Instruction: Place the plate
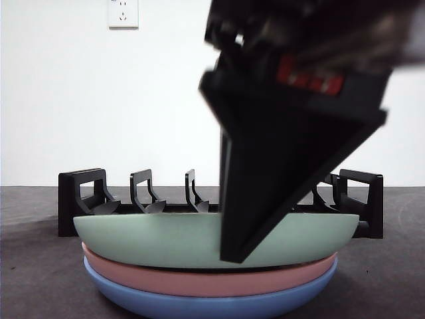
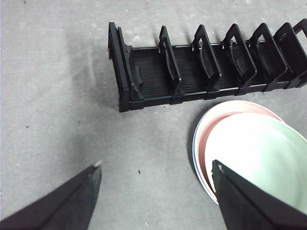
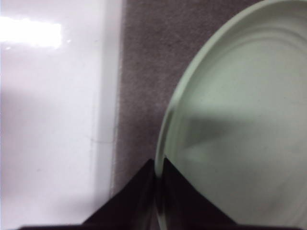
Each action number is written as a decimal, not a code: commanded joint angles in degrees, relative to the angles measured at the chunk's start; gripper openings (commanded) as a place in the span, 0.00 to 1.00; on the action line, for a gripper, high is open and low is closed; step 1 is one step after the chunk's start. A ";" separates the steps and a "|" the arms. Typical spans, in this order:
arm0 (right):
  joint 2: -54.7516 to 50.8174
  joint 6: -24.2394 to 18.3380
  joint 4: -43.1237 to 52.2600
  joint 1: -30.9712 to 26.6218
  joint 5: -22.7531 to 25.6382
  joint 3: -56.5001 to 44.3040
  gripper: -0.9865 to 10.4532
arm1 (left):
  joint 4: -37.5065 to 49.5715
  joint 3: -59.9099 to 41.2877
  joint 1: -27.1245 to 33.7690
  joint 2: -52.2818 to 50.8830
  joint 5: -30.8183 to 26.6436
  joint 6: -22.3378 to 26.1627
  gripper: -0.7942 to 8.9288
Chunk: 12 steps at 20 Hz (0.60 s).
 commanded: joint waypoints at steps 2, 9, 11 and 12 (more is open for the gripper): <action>1.70 -0.04 0.24 0.74 -0.35 0.90 0.28 | 0.48 1.11 -0.11 0.37 -0.17 0.04 0.46; -5.42 13.11 0.50 -0.31 1.90 6.16 0.38 | 0.61 1.11 -0.13 0.70 -0.17 0.20 0.46; -9.97 15.37 1.14 -3.74 5.11 6.14 0.38 | 0.87 1.11 -0.11 1.31 -0.17 0.20 0.46; -11.96 16.04 0.98 -6.29 6.80 6.01 0.38 | 1.18 1.11 -0.11 1.73 -0.17 0.20 0.46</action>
